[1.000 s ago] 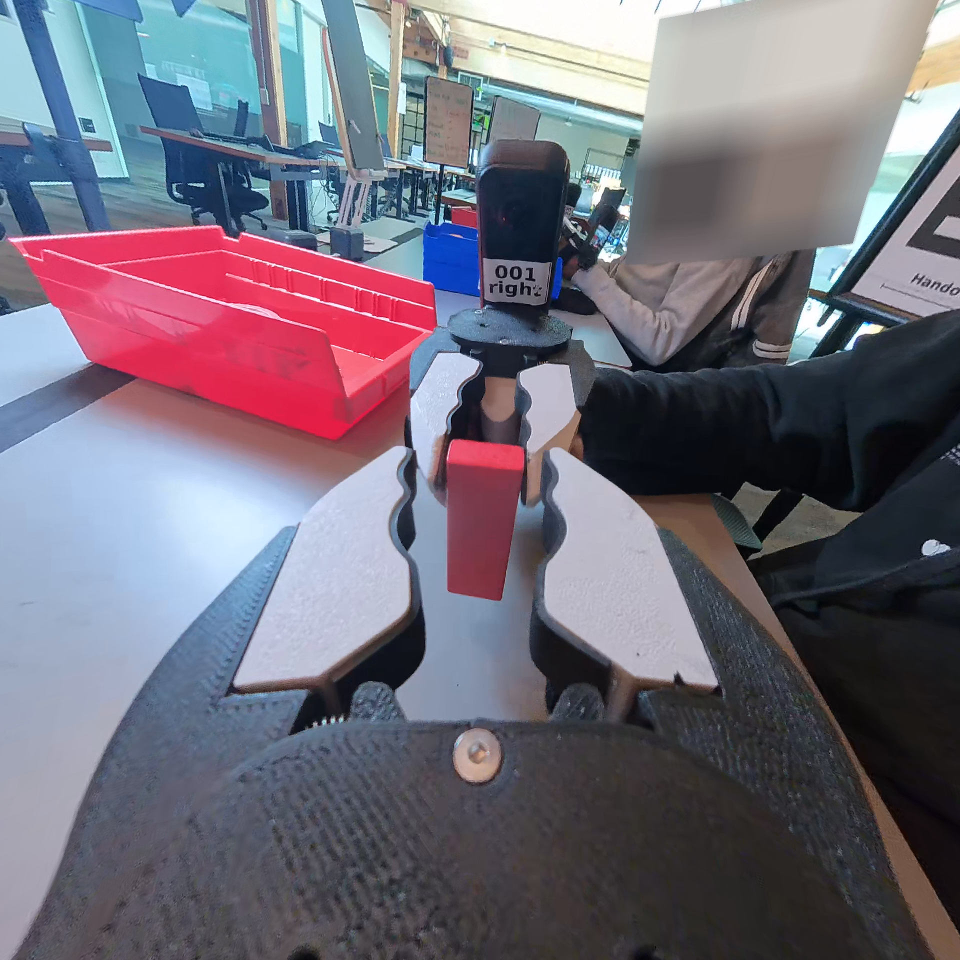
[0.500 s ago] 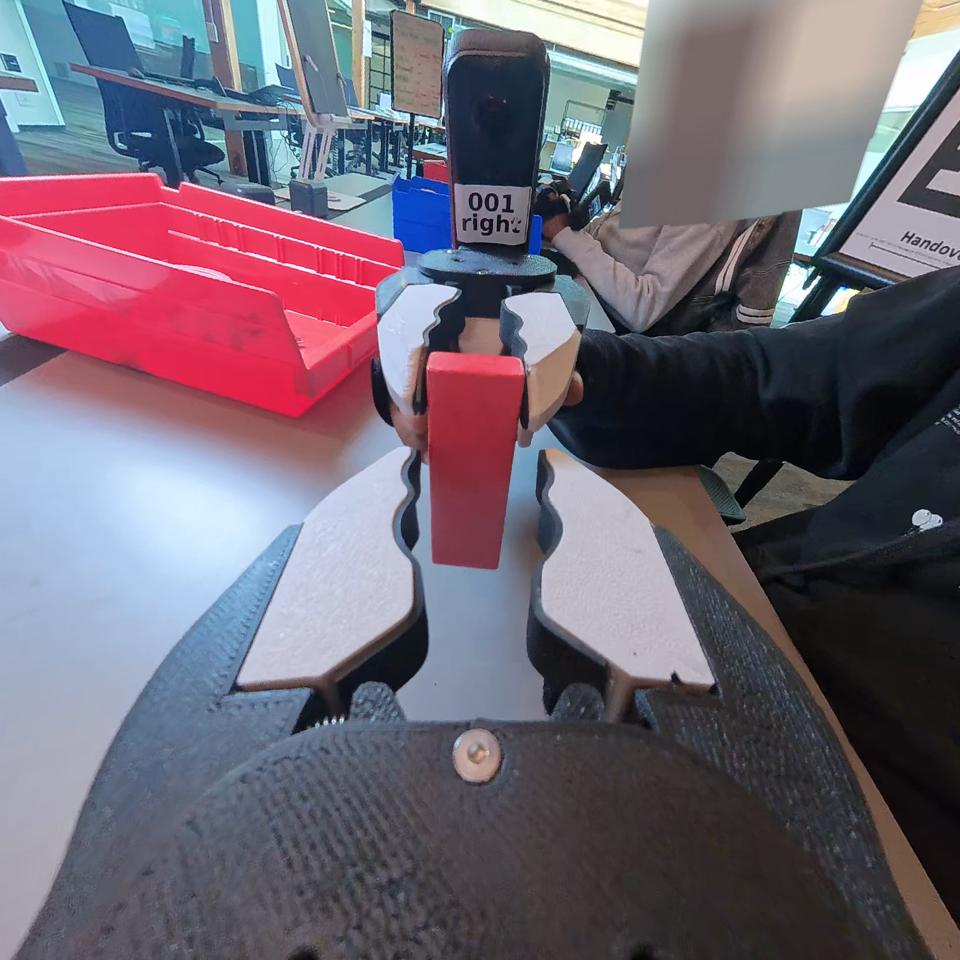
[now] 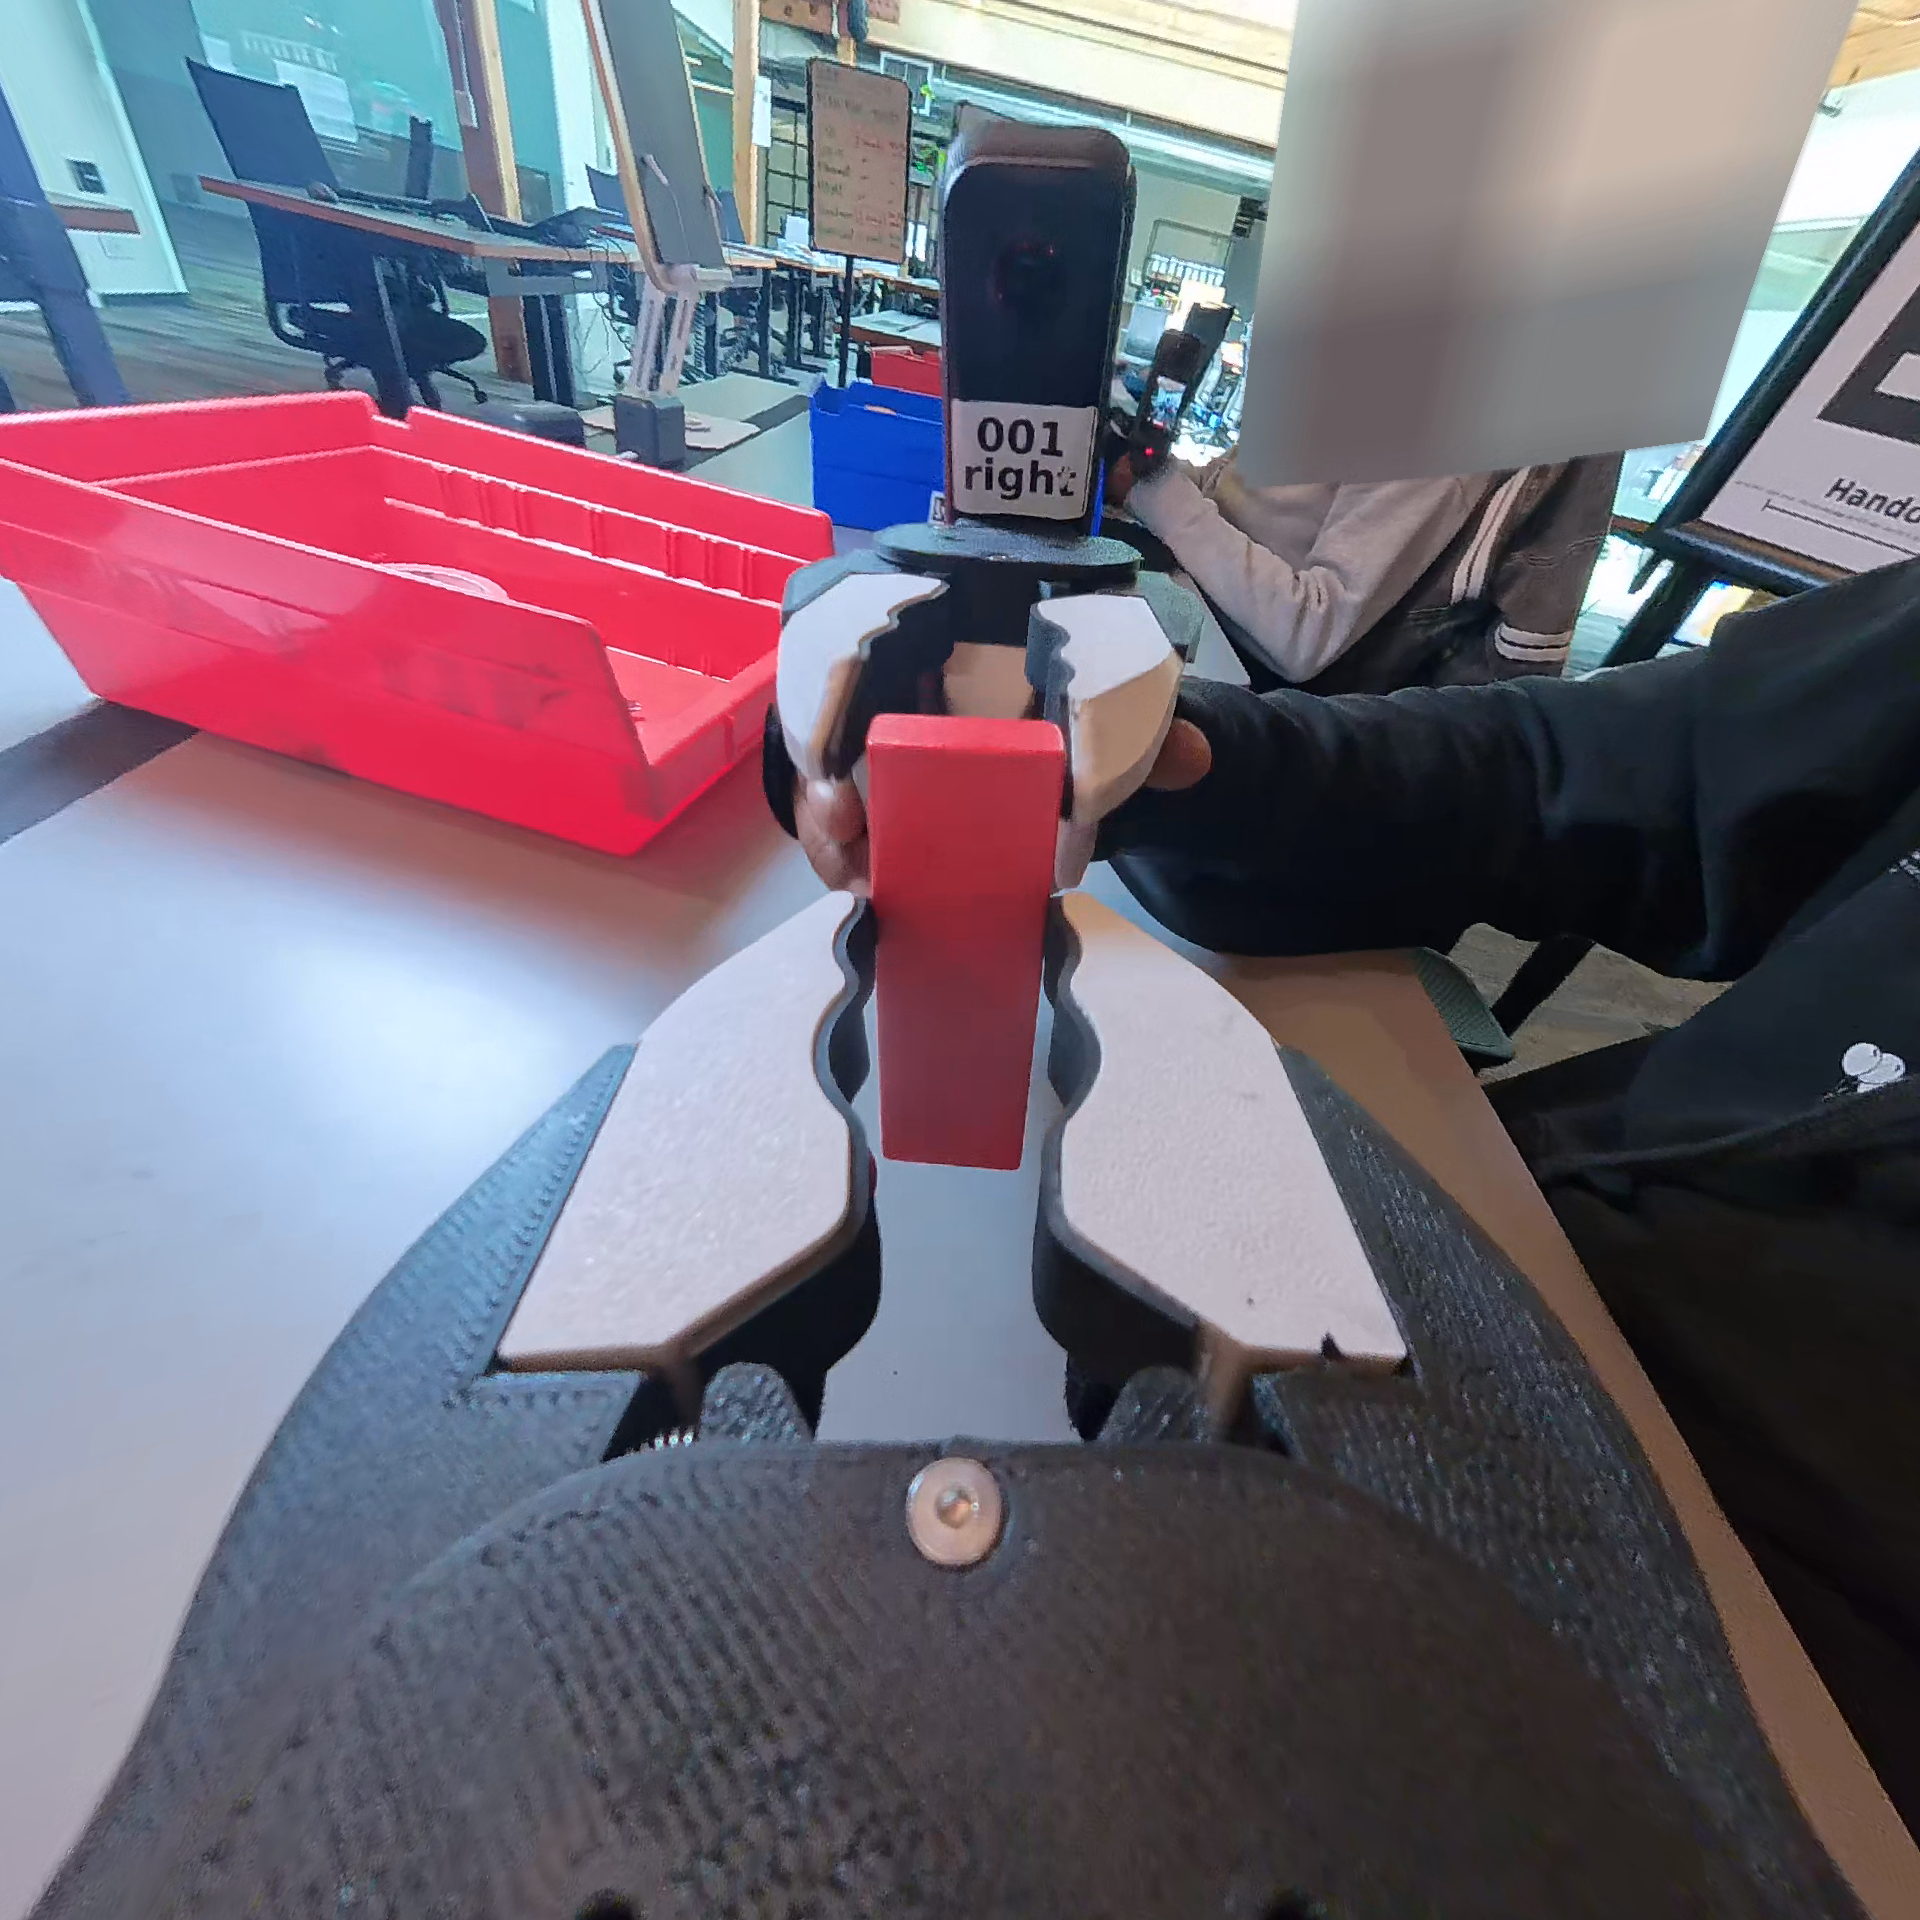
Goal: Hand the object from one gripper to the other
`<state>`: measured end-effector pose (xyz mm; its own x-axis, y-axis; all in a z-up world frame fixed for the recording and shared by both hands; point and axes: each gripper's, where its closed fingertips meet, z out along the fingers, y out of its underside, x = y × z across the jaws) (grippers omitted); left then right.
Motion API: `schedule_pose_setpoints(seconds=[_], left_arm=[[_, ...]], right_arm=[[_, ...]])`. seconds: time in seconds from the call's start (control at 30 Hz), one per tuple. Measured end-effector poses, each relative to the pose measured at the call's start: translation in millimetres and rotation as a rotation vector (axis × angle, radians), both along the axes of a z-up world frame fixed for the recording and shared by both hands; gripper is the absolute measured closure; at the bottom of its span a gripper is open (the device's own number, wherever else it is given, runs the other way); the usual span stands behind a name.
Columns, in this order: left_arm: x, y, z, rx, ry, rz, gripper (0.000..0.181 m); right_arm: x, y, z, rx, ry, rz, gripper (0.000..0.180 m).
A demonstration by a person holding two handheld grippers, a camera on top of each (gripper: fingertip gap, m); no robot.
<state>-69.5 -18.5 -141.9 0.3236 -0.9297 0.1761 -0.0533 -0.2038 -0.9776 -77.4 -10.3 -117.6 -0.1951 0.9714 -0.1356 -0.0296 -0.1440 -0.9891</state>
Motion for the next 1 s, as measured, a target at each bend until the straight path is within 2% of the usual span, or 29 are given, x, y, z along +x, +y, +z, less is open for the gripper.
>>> schedule_pose_setpoints(seconds=[0.17, 0.57, 0.6, 0.8, 1.0], left_arm=[[-13, 6, 10, 0.011, -0.035, 0.041, 0.150], [-6, 4, 11, 0.021, -0.060, 0.038, 0.149], [-5, 4, 12, 0.022, -0.064, 0.036, 0.149], [-5, 2, 18, 0.021, -0.091, 0.034, 0.149], [-12, 4, 15, 0.015, -0.083, 0.036, 0.141]], right_arm=[[13, 22, -4, -0.022, -0.020, -0.044, 0.138], [-13, -7, -30, -0.015, -0.117, 0.036, 0.143], [-13, -9, -30, -0.015, -0.116, 0.047, 0.148], [-10, -9, -23, -0.017, -0.096, 0.060, 0.148], [3, 3, -4, -0.050, -0.008, 0.031, 0.148]])
